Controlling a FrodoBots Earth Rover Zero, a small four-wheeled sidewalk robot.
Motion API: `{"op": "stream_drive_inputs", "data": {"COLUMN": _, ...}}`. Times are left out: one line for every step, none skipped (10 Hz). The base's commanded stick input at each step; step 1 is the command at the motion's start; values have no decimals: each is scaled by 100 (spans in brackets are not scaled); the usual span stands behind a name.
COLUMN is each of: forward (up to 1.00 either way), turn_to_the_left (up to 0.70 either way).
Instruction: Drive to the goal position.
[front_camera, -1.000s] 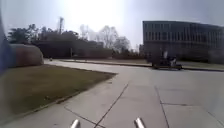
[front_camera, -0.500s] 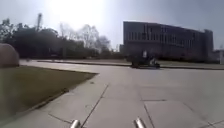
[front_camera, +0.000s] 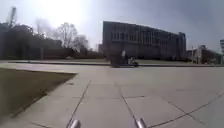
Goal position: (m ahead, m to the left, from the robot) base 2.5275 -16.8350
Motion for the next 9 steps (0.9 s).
{"op": "stream_drive_inputs", "data": {"forward": 0, "turn_to_the_left": -100}}
{"op": "stream_drive_inputs", "data": {"forward": 0, "turn_to_the_left": -100}}
{"op": "stream_drive_inputs", "data": {"forward": 0, "turn_to_the_left": -100}}
{"op": "stream_drive_inputs", "data": {"forward": 0, "turn_to_the_left": -100}}
{"op": "stream_drive_inputs", "data": {"forward": 0, "turn_to_the_left": -100}}
{"op": "stream_drive_inputs", "data": {"forward": 0, "turn_to_the_left": -100}}
{"op": "stream_drive_inputs", "data": {"forward": 0, "turn_to_the_left": -100}}
{"op": "stream_drive_inputs", "data": {"forward": 0, "turn_to_the_left": -100}}
{"op": "stream_drive_inputs", "data": {"forward": 0, "turn_to_the_left": -100}}
